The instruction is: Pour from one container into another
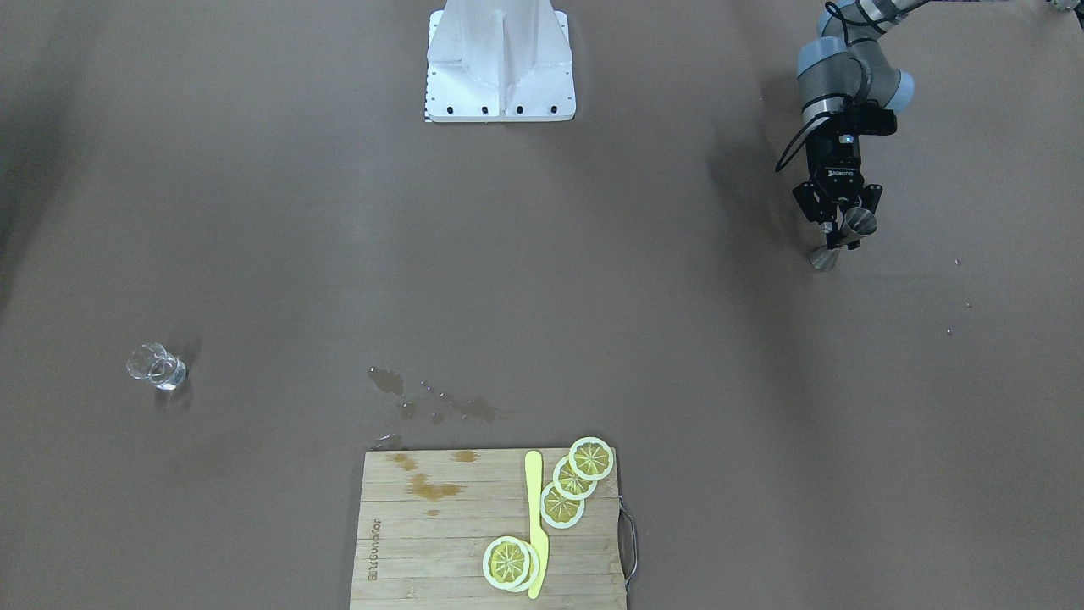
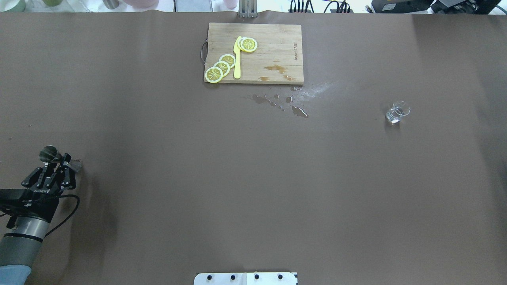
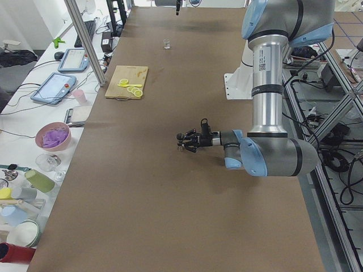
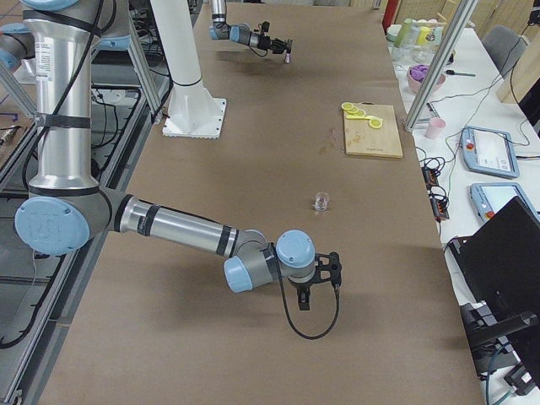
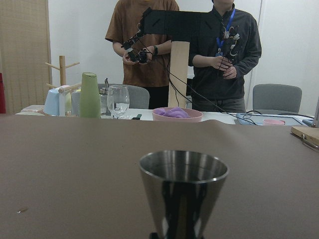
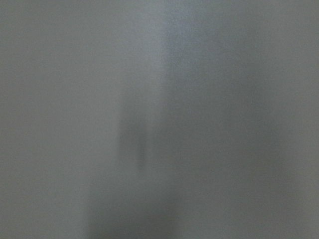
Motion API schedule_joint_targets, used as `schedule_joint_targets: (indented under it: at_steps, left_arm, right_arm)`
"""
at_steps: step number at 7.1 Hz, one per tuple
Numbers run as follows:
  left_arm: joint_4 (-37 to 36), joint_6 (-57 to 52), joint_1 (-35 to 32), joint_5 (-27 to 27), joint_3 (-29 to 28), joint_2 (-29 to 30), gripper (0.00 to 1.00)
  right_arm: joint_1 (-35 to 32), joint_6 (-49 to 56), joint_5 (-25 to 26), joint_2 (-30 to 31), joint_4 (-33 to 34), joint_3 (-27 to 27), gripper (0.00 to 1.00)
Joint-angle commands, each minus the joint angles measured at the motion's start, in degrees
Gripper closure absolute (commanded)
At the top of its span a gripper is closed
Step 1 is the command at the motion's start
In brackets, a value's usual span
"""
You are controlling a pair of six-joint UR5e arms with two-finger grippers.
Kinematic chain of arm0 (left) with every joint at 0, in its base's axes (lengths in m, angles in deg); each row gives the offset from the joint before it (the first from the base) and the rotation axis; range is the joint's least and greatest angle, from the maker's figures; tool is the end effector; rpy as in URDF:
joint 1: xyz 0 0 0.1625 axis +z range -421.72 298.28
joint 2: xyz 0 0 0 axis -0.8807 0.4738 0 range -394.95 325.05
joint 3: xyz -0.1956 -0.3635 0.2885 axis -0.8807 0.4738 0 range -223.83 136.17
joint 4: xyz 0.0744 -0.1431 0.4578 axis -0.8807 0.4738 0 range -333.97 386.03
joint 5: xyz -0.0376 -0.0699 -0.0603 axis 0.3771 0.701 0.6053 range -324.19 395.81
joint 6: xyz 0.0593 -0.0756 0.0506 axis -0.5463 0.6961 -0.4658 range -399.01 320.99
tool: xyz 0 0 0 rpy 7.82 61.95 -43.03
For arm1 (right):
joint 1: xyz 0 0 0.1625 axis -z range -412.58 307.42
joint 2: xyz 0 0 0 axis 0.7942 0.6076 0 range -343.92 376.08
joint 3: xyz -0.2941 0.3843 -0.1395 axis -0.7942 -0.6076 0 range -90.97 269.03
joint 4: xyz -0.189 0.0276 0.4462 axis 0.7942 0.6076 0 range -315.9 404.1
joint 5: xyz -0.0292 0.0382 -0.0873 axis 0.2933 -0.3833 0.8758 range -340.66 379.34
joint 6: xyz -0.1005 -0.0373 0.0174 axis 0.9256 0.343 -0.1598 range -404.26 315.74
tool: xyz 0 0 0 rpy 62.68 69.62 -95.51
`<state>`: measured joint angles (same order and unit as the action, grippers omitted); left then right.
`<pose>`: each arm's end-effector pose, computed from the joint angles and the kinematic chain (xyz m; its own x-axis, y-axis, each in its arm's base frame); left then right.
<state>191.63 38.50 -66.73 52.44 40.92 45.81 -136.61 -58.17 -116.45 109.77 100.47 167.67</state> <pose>0.4239 -0.2754 0.7040 0.6560 0.0045 -0.7547 0.7363 0.2159 0.6413 -0.0006 -0.5397 0.8264 0.6738 -0.0642 0.7361 -0.0654 0.9871 0.1459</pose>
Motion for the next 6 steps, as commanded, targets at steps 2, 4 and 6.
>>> schedule_joint_targets:
  at_steps: [2, 4, 6]
  left_arm:
    - [-0.02, 0.1, 0.0, 0.07, 0.16, 0.01, 0.42]
    - [-0.54, -0.25, 0.0, -0.28, -0.02, 0.01, 0.02]
    - [-0.99, -0.34, 0.0, -0.37, 0.25, 0.02, 0.02]
  right_arm:
    - [-2.35, 16.68, 2.02, -4.37, 20.86, 4.47, 0.0]
    - [-3.94, 21.2, 8.76, -12.35, 40.32, 9.24, 0.0]
    - [-4.38, 21.2, 9.66, -9.94, 41.1, 12.22, 0.0]
